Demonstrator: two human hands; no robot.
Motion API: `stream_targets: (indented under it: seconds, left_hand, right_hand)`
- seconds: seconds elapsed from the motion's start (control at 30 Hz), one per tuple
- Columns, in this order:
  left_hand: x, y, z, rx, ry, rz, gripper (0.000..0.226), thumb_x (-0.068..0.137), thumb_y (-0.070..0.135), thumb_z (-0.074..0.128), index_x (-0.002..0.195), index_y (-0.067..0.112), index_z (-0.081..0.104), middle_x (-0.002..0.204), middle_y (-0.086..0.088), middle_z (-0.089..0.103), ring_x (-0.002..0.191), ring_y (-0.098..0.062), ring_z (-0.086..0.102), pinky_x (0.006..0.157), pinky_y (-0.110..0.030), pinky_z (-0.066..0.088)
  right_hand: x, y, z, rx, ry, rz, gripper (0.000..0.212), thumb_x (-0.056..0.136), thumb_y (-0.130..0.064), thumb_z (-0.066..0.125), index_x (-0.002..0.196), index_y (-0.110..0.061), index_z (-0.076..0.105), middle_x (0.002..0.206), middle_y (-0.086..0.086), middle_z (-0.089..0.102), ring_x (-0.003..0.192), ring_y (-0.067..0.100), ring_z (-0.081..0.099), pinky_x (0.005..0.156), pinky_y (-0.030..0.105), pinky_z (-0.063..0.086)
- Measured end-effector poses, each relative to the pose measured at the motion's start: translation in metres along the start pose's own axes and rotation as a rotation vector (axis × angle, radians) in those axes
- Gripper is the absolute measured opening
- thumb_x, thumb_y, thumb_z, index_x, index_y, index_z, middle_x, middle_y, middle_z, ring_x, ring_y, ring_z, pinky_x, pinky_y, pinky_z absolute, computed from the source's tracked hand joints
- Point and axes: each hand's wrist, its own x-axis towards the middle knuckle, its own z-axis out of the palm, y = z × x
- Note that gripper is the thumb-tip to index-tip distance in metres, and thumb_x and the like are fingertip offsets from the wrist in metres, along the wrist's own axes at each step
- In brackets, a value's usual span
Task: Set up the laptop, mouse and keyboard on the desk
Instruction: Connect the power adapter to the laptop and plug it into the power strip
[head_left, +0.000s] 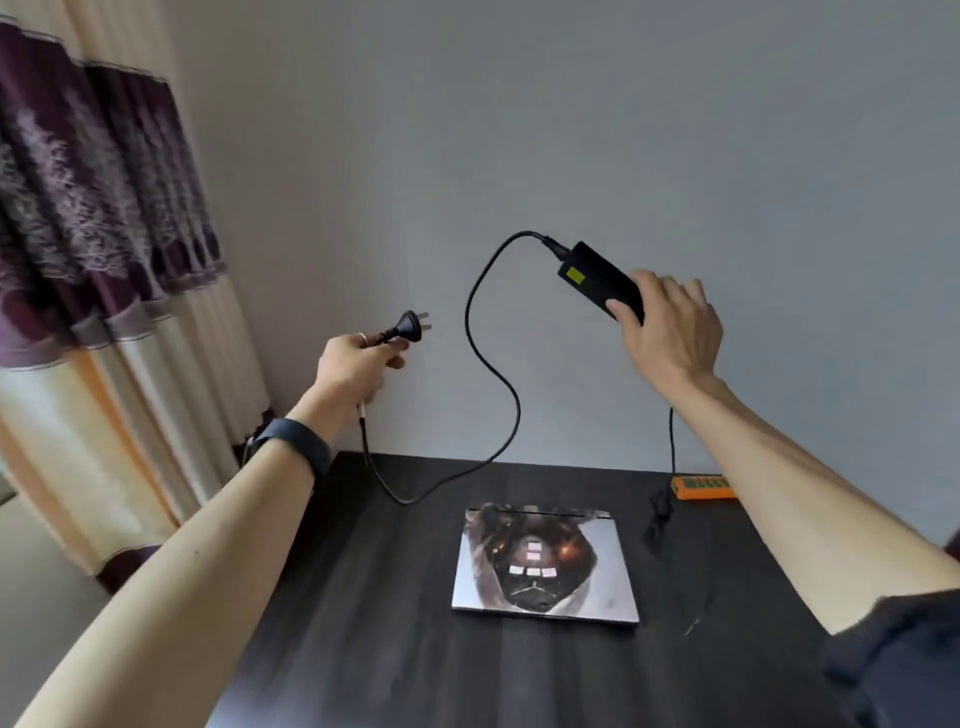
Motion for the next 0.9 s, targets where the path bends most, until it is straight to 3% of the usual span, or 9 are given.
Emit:
stream_targets:
  seconds: [0.2, 0.37, 0.53, 0.67, 0.77, 0.9]
  left_hand:
    - [0.040, 0.016, 0.084, -0.080, 0.027, -0.033, 0.020, 0.095, 0.027, 0.059, 0.106, 0.015, 0.070, 0.081, 0.002, 0.069, 0.045, -0.013, 0.040, 0.037, -0.019, 0.032]
    - [0.048, 0.000, 0.130, -0.040, 0.012, -0.101, 0.022, 0.098, 0.026, 0.051, 0.108, 0.015, 0.067, 0.084, 0.001, 0.070, 0.047, -0.014, 0.042, 0.037, -0.019, 0.034]
    - [0.046, -0.051, 0.174, -0.080, -0.184, -0.362, 0.031, 0.102, 0.032, 0.047, 0.112, 0.008, 0.064, 0.094, -0.006, 0.076, 0.042, -0.012, 0.028, 0.034, -0.018, 0.026]
    - [0.040, -0.097, 0.213, -0.239, -0.332, -0.600, 0.038, 0.102, 0.037, 0.047, 0.114, 0.004, 0.061, 0.106, -0.016, 0.074, 0.036, -0.006, 0.024, 0.033, -0.017, 0.024]
    - [0.042, -0.128, 0.239, -0.284, -0.329, -0.691, 0.039, 0.099, 0.040, 0.053, 0.108, 0.003, 0.060, 0.101, -0.018, 0.074, 0.035, -0.006, 0.028, 0.036, -0.017, 0.027]
    - [0.044, -0.162, 0.264, -0.215, -0.339, -0.740, 0.041, 0.085, 0.035, 0.075, 0.099, -0.001, 0.061, 0.094, -0.023, 0.065, 0.034, -0.011, 0.040, 0.040, -0.022, 0.034]
  right_hand:
    - [0.031, 0.069, 0.028, 0.085, 0.055, 0.030, 0.037, 0.098, -0.045, 0.055, 0.125, -0.020, 0.059, 0.106, 0.003, 0.071, 0.096, 0.032, 0.054, 0.061, 0.034, 0.041]
    - [-0.008, 0.106, 0.082, 0.122, -0.099, -0.023, 0.035, 0.098, -0.044, 0.056, 0.125, -0.022, 0.060, 0.106, 0.001, 0.072, 0.096, 0.029, 0.055, 0.061, 0.031, 0.039]
    - [-0.085, 0.133, 0.141, 0.123, -0.196, -0.081, 0.031, 0.095, -0.045, 0.059, 0.113, -0.021, 0.066, 0.087, -0.002, 0.072, 0.084, 0.028, 0.058, 0.051, 0.032, 0.048]
    - [-0.145, 0.128, 0.168, 0.124, -0.252, -0.132, 0.032, 0.093, -0.048, 0.055, 0.109, -0.024, 0.069, 0.089, -0.008, 0.070, 0.084, 0.025, 0.059, 0.042, 0.030, 0.047]
    - [-0.179, 0.114, 0.187, 0.099, -0.289, -0.144, 0.031, 0.092, -0.047, 0.055, 0.107, -0.024, 0.071, 0.090, -0.008, 0.070, 0.083, 0.024, 0.059, 0.039, 0.031, 0.049]
    - [-0.216, 0.099, 0.206, 0.070, -0.359, -0.115, 0.024, 0.090, -0.039, 0.064, 0.106, -0.024, 0.072, 0.094, -0.007, 0.070, 0.084, 0.024, 0.060, 0.048, 0.035, 0.055]
